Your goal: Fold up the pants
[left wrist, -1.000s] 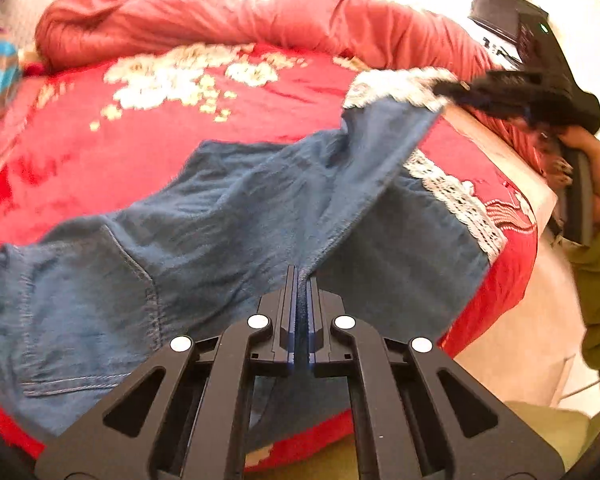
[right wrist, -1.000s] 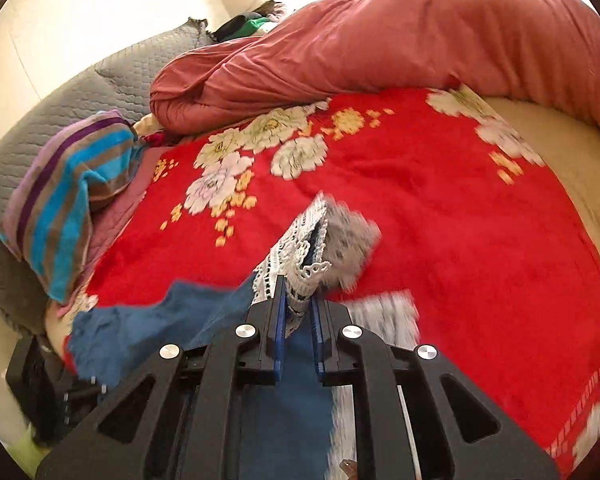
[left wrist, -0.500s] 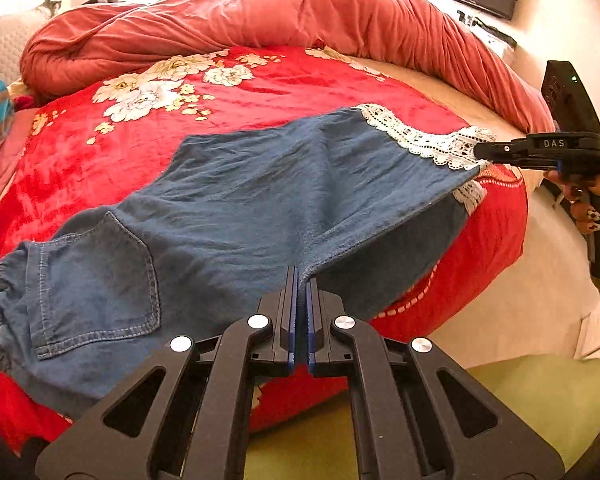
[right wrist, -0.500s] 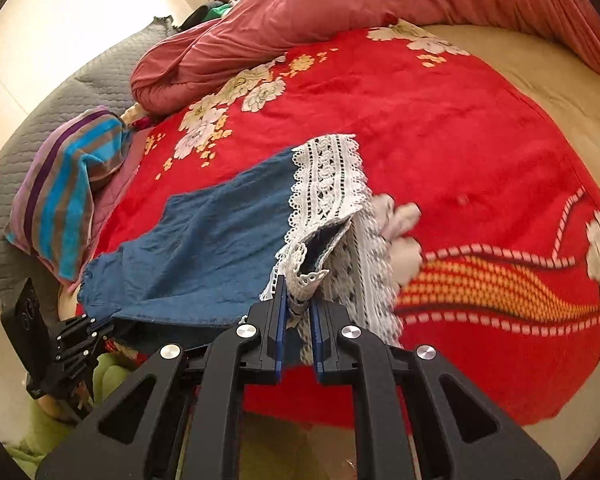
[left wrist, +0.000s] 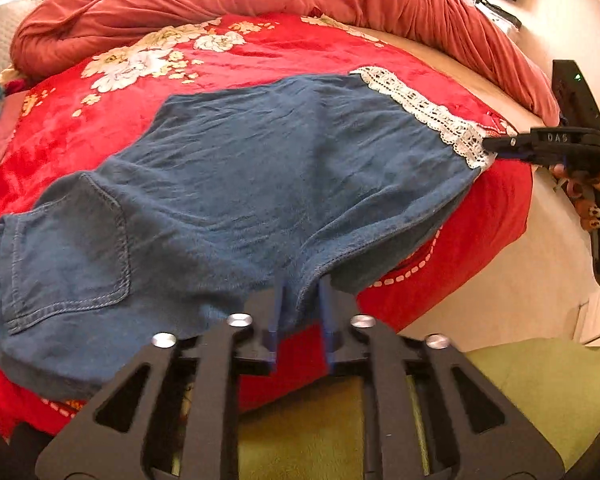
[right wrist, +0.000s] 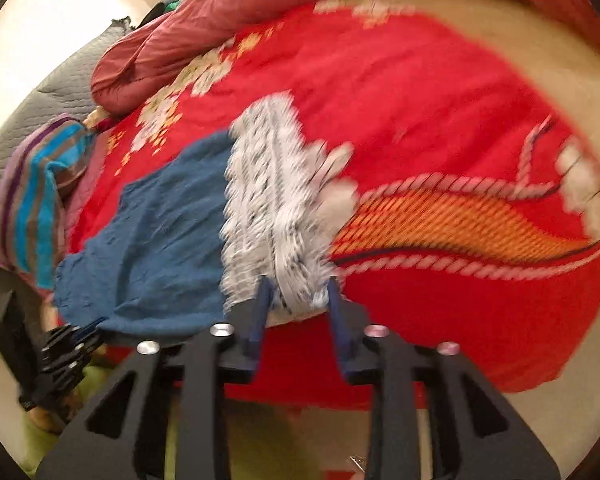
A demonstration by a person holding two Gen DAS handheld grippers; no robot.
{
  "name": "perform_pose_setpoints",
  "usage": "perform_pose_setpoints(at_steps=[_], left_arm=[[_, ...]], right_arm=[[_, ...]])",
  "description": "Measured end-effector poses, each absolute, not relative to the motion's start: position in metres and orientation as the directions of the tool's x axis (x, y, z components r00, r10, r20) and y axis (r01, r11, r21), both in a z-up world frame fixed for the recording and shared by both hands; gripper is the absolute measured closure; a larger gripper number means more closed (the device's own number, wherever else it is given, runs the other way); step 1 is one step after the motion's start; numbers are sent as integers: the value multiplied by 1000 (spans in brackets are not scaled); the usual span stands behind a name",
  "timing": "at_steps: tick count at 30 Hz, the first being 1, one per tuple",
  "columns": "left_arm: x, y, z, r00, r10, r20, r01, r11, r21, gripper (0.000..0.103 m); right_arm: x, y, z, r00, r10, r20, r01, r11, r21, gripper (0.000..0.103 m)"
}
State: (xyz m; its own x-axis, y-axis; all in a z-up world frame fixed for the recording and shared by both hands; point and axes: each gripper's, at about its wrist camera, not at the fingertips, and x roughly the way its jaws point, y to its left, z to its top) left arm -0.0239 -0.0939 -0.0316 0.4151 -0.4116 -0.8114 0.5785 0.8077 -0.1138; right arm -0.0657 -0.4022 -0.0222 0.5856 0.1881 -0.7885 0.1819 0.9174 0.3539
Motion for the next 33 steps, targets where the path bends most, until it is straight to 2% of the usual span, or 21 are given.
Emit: perform_pose_setpoints(at_steps=[4,5,6,9,12,15,18,24,27,29,31,32,33], left_arm=[[-33,-73,-9,463,-456,-760,555,818,-153,66],[-33,-64,-3,487,-454,-746,534,831,-157,58],[-32,-50,4,525,-437,-730,493,856,-158,52],[-21,-11,12,605,-322,-728,331,934,-138,46],[-6,21,11,641,-169,-749,153,984,-91,45],[12,27,1,620,-159,-768,126,987,-102,44],[22,35,-21,579,-59,-813,60,998,-29,45],[11,49,-27,586,-85,-806,76,996,-49,50],[11,61,-29,593,-112,-797,65,994,-91,58],[10,66,-28,601,-132,-788,62,991,-119,58],[9,64,-22,609,-136,-782,50,990,-132,58],[7,63,-18,614,-138,-777,52,990,-134,56],[3,58,-5,635,-144,-759,72,989,-127,50]], right_arm=[[-65,-390,3,663,112,-740,99,967,235,58],[-63,-383,4,667,129,-734,60,972,225,57],[-59,-375,4,667,157,-728,19,974,228,56],[-48,-343,1,652,230,-722,-111,972,210,56],[-37,-308,-9,619,256,-742,-230,963,141,55],[-27,-293,-21,580,243,-777,-265,959,102,52],[-19,-294,-42,533,159,-831,-218,975,47,53],[-29,-311,-51,522,169,-836,-206,976,69,55],[-29,-315,-56,522,185,-833,-209,974,86,55],[-30,-313,-54,520,186,-834,-221,972,79,55],[-33,-320,-41,521,240,-819,-217,965,144,53],[-34,-328,-30,547,276,-790,-215,959,186,53],[-34,-334,-19,579,287,-763,-211,957,200,53]])
